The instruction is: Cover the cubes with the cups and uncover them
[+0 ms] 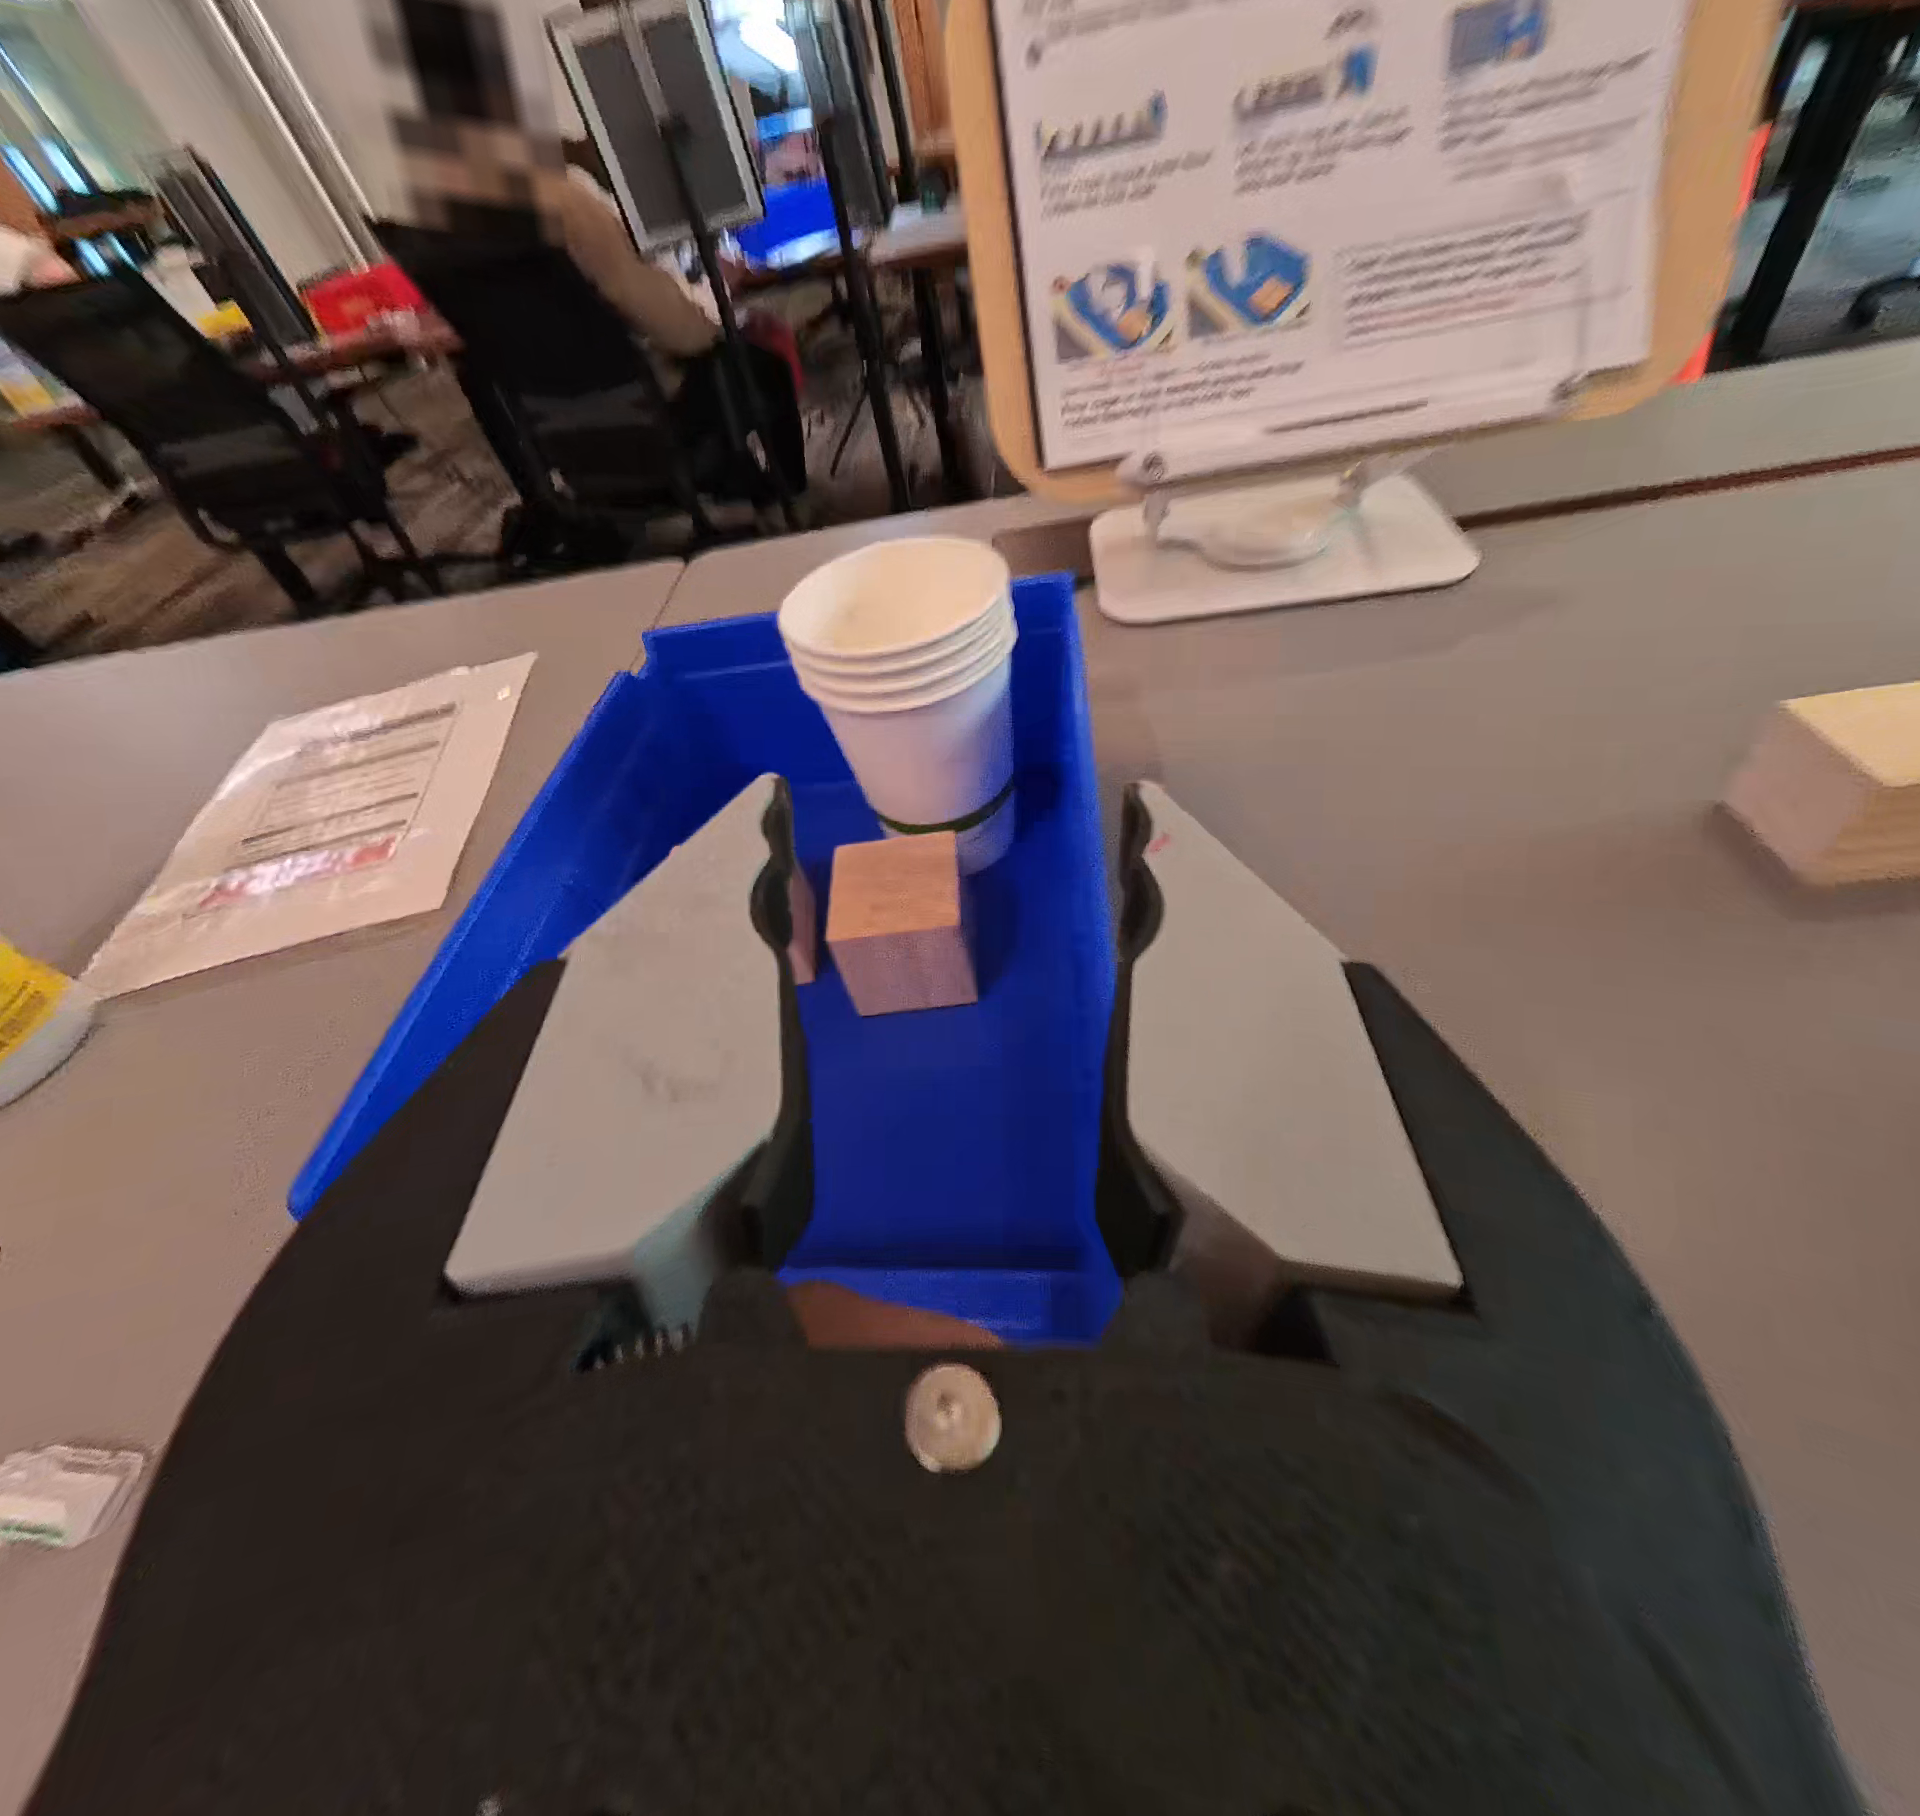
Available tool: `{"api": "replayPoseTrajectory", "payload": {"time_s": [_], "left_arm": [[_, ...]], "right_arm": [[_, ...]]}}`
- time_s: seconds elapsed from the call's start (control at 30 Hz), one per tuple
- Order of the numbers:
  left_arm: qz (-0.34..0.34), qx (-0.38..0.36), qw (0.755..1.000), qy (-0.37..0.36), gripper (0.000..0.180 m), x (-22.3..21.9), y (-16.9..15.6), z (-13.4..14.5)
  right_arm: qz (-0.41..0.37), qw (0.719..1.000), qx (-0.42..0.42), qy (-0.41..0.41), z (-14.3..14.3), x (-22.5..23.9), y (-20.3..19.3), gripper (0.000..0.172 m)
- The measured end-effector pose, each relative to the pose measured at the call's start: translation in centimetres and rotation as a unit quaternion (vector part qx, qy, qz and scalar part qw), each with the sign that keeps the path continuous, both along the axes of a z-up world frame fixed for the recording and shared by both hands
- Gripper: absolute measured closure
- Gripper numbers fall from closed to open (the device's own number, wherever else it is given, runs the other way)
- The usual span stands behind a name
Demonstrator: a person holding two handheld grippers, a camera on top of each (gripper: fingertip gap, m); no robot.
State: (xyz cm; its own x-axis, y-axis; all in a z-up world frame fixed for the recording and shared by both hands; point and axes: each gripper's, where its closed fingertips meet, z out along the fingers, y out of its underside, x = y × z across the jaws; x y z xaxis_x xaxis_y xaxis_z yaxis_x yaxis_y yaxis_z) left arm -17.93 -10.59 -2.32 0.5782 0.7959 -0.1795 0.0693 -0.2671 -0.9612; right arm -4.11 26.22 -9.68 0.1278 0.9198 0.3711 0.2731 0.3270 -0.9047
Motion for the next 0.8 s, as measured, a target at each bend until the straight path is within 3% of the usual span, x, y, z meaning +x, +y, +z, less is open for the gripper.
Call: {"api": "replayPoseTrajectory", "payload": {"time_s": [0.07, 0.2, 0.4, 0.63, 0.8], "left_arm": [[0.01, -0.029, 0.997, -0.067, 0.113, -3.7, 0.0, -1.8], [0.029, -0.086, 0.975, -0.204, 0.115, -8.8, 0.5, -8.5], [0.022, -0.138, 0.949, -0.282, 0.123, -10.5, 1.7, -14.4], [0.042, -0.161, 0.954, -0.249, 0.124, -11.8, 1.0, -13.1], [0.038, -0.083, 0.983, -0.158, 0.124, -11.0, 1.1, -5.8]], "right_arm": [[0.0, 1.0, 0.01, -0.003, -0.1, 0.0, -0.2, 0.111], [-0.004, 1.0, 0.019, -0.002, 0.0, 0.1, 0.0, 0.111], [-0.006, 1.0, 0.004, 0.002, 0.1, 0.2, 0.4, 0.112], [-0.003, 1.0, 0.017, 0.002, 0.3, 0.2, 0.1, 0.113], [0.0, 1.0, 0.019, 0.0, 0.2, 0.1, -0.1, 0.114]]}}
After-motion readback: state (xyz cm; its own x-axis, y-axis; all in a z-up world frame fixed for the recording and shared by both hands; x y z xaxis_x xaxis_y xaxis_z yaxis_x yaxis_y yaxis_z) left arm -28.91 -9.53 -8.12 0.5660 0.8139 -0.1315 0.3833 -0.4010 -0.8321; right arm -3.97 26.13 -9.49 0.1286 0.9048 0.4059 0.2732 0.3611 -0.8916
